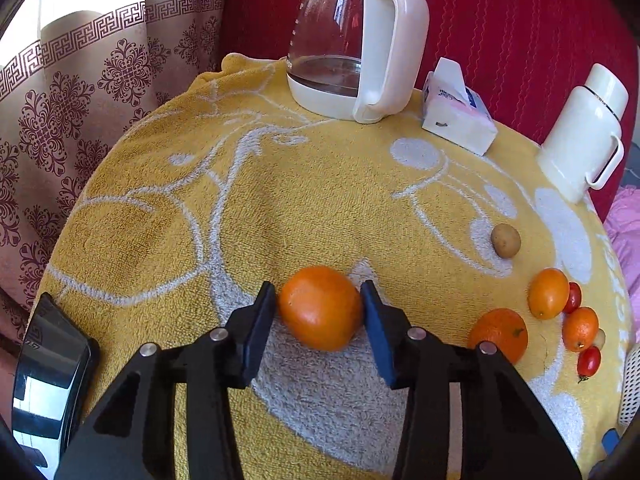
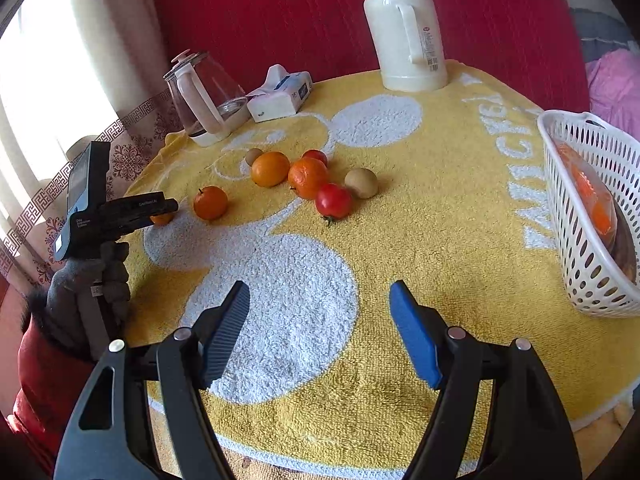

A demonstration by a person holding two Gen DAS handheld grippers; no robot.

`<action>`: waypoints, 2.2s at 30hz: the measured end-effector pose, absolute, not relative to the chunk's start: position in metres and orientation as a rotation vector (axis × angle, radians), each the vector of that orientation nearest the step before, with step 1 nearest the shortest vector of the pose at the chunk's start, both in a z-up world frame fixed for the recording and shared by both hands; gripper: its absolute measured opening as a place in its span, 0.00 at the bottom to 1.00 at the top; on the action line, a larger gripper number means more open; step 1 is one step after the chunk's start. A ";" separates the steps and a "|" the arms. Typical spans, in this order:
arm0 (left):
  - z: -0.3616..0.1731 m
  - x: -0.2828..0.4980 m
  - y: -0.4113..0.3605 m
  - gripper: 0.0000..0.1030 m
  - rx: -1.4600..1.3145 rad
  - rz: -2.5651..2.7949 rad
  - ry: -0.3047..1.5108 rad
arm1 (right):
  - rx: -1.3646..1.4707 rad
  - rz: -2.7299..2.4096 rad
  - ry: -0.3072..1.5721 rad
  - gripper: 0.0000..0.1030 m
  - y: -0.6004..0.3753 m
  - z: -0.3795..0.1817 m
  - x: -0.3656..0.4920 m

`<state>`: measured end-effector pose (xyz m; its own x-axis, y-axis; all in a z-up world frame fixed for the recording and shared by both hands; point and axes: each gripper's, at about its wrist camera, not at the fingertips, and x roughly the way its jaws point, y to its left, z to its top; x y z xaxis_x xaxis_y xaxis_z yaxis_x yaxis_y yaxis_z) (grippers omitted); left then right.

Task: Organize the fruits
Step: 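Move both tools back over the fruit on the table, then grasp a large orange with the left tool while the right tool grasps a red tomato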

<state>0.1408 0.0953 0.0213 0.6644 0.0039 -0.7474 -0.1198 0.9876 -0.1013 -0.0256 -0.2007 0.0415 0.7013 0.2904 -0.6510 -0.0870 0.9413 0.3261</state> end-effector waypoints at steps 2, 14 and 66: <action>0.022 0.138 0.094 0.40 -0.143 0.069 0.838 | 0.279 0.212 0.773 0.72 -0.200 0.041 -0.025; 0.038 0.111 0.083 0.40 -0.189 -0.029 0.790 | 0.246 0.176 0.779 0.72 -0.198 0.051 -0.011; 0.047 0.071 0.028 0.40 -0.075 -0.191 0.731 | 0.187 0.125 0.817 0.29 -0.176 0.049 0.046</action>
